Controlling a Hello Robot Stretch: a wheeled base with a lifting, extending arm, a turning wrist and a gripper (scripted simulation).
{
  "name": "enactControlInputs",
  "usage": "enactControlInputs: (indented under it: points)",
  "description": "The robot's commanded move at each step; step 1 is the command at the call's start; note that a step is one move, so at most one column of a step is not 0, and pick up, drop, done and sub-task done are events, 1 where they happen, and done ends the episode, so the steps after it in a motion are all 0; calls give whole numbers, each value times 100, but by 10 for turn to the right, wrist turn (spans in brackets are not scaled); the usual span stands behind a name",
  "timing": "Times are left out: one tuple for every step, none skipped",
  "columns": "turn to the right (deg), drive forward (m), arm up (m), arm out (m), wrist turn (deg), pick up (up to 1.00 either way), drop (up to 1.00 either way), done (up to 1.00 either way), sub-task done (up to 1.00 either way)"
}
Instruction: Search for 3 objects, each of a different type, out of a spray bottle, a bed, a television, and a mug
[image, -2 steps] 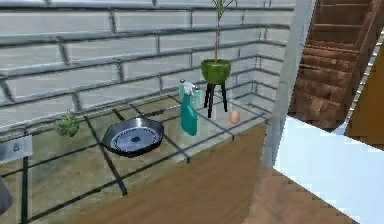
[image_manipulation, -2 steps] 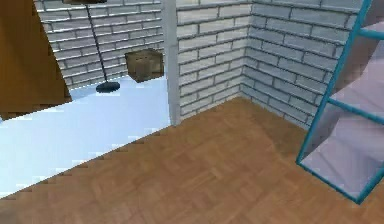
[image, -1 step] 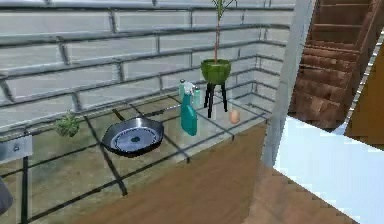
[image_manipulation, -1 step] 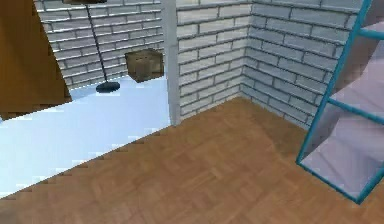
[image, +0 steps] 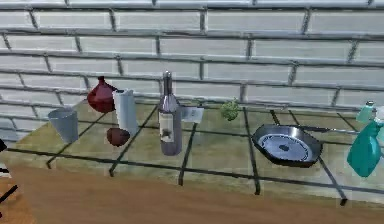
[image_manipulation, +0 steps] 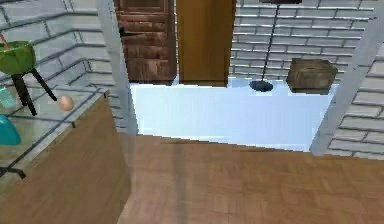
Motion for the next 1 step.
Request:
enactControlInputs:
  points:
    - [-450,0,0,0,0,0,0,0,0]
